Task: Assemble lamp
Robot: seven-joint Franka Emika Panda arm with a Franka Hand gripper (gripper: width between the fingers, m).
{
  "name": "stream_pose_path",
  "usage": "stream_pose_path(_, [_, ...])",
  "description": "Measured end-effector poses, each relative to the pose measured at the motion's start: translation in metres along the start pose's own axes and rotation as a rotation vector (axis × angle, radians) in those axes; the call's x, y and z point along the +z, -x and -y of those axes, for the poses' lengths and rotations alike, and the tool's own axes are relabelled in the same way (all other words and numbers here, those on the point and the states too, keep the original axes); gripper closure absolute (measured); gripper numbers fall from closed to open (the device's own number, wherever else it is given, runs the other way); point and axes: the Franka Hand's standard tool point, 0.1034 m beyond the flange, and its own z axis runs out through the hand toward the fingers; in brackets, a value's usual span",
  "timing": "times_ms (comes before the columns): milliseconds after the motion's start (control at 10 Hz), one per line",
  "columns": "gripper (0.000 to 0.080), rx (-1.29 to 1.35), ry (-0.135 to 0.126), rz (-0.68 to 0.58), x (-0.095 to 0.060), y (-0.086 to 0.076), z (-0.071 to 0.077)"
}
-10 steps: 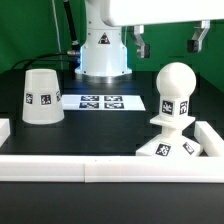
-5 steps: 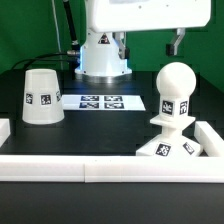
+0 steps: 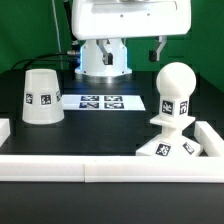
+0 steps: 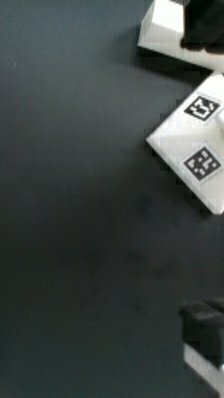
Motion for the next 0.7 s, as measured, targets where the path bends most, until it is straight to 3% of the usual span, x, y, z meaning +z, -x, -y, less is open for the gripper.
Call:
stream_pose_path(200, [0.0101, 0.0, 0.0, 0.001, 0.001, 0.001, 0.0])
stream_pose_path(300, [0.0101, -0.009, 0.0, 0.006, 0.002, 0.01, -0.006])
stream_pose_path(500, [0.0101, -0.024, -0.003, 0.017, 0.006, 0.049, -0.031])
stream_pose_path(700, [0.0101, -0.013, -0.009, 0.022, 0.005, 0.072, -0.058])
